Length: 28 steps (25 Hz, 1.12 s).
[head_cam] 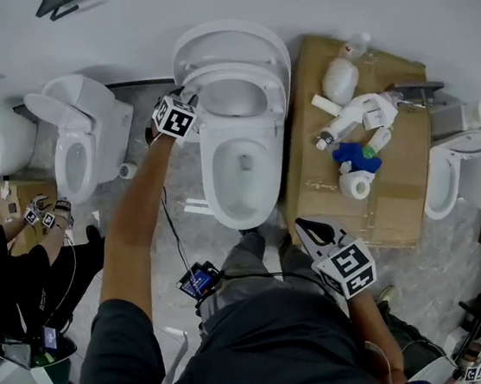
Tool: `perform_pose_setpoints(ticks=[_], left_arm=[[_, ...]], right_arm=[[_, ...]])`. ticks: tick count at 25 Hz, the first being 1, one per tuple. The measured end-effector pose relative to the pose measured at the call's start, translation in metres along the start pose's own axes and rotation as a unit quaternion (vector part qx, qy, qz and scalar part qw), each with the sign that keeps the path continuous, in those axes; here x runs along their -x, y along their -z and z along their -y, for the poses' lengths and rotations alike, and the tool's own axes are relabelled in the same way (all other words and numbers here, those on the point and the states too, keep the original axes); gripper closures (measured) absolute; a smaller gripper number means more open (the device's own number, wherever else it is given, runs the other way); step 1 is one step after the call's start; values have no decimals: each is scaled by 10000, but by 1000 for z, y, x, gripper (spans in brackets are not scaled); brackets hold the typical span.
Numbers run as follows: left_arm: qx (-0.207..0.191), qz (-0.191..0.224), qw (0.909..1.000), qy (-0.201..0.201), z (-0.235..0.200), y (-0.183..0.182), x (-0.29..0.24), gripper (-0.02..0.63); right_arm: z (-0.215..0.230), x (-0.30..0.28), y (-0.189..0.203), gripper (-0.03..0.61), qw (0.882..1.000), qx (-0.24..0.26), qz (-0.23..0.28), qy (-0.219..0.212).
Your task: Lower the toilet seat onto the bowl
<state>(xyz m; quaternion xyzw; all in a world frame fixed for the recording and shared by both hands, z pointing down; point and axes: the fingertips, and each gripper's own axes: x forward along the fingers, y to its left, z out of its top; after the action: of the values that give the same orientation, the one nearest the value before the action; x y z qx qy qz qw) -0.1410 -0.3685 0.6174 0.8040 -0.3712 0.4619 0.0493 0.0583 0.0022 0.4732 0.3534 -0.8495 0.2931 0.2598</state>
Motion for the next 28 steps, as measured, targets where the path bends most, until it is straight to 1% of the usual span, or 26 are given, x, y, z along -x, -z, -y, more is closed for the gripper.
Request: perform_pose_setpoints(ticks=[6,8,14,19,22,28], left_arm=[[-236,55,9990,-367,-19,1,-1,447],[-300,63,9987,-416,-24,0,-3,443],[-419,112,9984,-356,-28,-11,-12,440],[-573,140,9979,-279,-21,-23,-24,436],[-638,122,9975,-260,-17,-25,-28,434],[-644,139,9976,-228,-14,-24,-31,433]], right_arm=[[0,-12,0,571,9999,-11,-94,-104],[2,-14,-1,571,9999,-9,-121,-116],[7,-17,-1,571,9997,-49,-197,-116],[13,-18,0,571,9996,-108,-228,-85],[14,-17,3,571,9996,-146,-220,-44],[10,-18,17,571,9994,-197,-270,-52]])
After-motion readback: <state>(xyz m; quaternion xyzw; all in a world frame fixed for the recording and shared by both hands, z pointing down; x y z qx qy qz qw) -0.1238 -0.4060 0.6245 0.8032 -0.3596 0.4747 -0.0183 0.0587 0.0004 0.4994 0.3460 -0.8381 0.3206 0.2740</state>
